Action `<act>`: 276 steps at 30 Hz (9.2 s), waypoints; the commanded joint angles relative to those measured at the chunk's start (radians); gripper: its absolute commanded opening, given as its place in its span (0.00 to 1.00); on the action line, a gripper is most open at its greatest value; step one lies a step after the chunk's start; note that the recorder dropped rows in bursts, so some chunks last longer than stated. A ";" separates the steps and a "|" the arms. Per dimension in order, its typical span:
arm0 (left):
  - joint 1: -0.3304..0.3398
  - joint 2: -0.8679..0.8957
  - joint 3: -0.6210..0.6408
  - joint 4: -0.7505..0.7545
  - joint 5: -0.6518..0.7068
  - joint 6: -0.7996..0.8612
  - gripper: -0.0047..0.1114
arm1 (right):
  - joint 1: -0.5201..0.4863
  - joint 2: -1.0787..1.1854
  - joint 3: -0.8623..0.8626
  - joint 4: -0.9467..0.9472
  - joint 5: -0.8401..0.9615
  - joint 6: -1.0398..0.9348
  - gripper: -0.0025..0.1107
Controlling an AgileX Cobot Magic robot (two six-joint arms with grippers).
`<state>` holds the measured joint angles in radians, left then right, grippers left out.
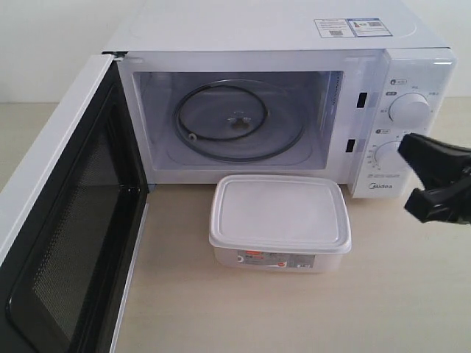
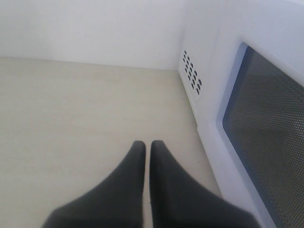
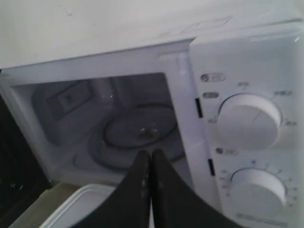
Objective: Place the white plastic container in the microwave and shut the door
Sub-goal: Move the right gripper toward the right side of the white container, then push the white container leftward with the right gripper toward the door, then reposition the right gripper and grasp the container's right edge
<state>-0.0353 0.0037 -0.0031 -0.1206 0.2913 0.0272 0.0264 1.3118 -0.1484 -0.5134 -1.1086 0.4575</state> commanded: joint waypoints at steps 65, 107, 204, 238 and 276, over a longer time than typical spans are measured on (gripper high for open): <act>0.003 -0.004 0.003 0.005 0.003 -0.009 0.08 | 0.462 0.407 -0.193 0.217 0.388 0.067 0.02; 0.003 -0.004 0.003 0.005 0.003 -0.009 0.08 | 0.312 0.543 -0.494 -0.021 0.455 0.131 0.02; 0.003 -0.004 0.003 0.005 0.003 -0.009 0.08 | 0.504 0.427 -0.319 -0.219 0.268 0.623 0.02; 0.003 -0.004 0.003 0.005 0.003 -0.009 0.08 | 0.504 0.488 -0.424 -0.375 0.421 1.126 0.33; 0.003 -0.004 0.003 0.005 0.003 -0.009 0.08 | 0.504 0.584 -0.503 -0.438 0.368 1.232 0.04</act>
<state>-0.0328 0.0037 -0.0031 -0.1124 0.2916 0.0272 0.5352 1.8960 -0.6483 -0.9377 -0.7455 1.6904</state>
